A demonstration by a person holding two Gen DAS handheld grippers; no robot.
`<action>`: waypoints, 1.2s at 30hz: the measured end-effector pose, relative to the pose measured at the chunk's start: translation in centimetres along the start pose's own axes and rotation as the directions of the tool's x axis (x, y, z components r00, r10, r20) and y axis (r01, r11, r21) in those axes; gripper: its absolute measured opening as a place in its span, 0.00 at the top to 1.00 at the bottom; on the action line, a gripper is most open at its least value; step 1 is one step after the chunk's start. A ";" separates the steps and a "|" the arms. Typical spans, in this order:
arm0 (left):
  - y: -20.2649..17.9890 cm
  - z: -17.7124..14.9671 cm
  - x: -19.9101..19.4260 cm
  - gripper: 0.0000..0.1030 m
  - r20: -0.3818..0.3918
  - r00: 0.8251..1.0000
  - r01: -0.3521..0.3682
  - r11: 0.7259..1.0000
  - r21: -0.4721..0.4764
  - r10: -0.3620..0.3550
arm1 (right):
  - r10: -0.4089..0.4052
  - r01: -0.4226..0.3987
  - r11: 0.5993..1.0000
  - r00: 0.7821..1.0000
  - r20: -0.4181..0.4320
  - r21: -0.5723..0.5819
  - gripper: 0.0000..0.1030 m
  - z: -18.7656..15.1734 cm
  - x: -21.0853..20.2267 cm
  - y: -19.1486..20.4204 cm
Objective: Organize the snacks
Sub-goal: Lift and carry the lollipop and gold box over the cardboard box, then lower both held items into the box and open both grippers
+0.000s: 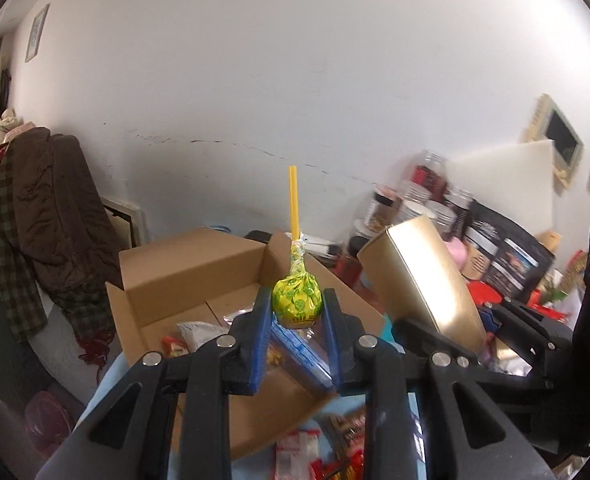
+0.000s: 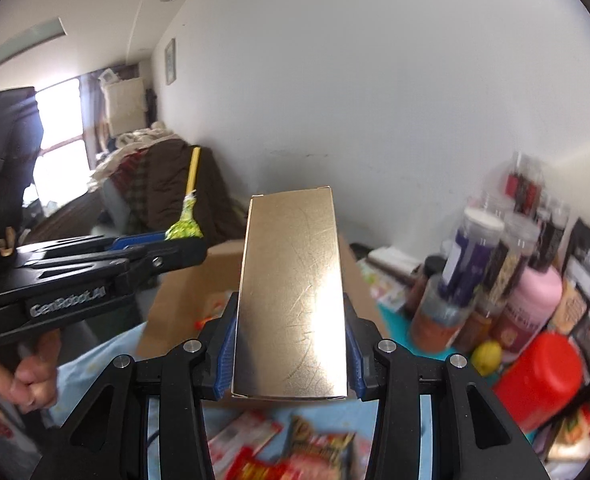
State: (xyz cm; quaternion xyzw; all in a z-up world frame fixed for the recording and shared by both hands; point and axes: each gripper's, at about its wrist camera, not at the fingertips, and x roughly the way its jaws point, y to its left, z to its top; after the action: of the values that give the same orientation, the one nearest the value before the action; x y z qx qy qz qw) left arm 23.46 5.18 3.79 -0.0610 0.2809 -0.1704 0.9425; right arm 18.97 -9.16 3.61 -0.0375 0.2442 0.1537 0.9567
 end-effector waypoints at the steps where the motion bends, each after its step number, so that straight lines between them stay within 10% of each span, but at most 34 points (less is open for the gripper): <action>1: 0.2 0.1 0.5 0.76 0.000 1.000 -0.012 1.000 0.001 0.012 | 0.010 -0.010 1.000 1.000 0.001 0.006 0.58 0.4 0.9 -0.2; 23: 5.7 1.2 12.9 0.76 -0.135 0.977 -0.165 0.986 0.015 0.166 | 0.135 -0.124 0.989 0.978 -0.157 0.076 0.58 1.0 14.9 -2.6; 36: 7.1 -0.7 17.0 0.76 -0.288 0.926 -0.235 0.970 0.066 0.244 | 0.160 -0.135 0.986 0.939 -0.303 0.102 0.56 -0.9 19.1 -2.6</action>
State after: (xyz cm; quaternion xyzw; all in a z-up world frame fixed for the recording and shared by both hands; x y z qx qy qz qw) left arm 38.47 5.73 -6.91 0.0138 0.4203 -0.0655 0.9049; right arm 35.30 -6.50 -6.33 -0.0049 0.3994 0.2075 0.8930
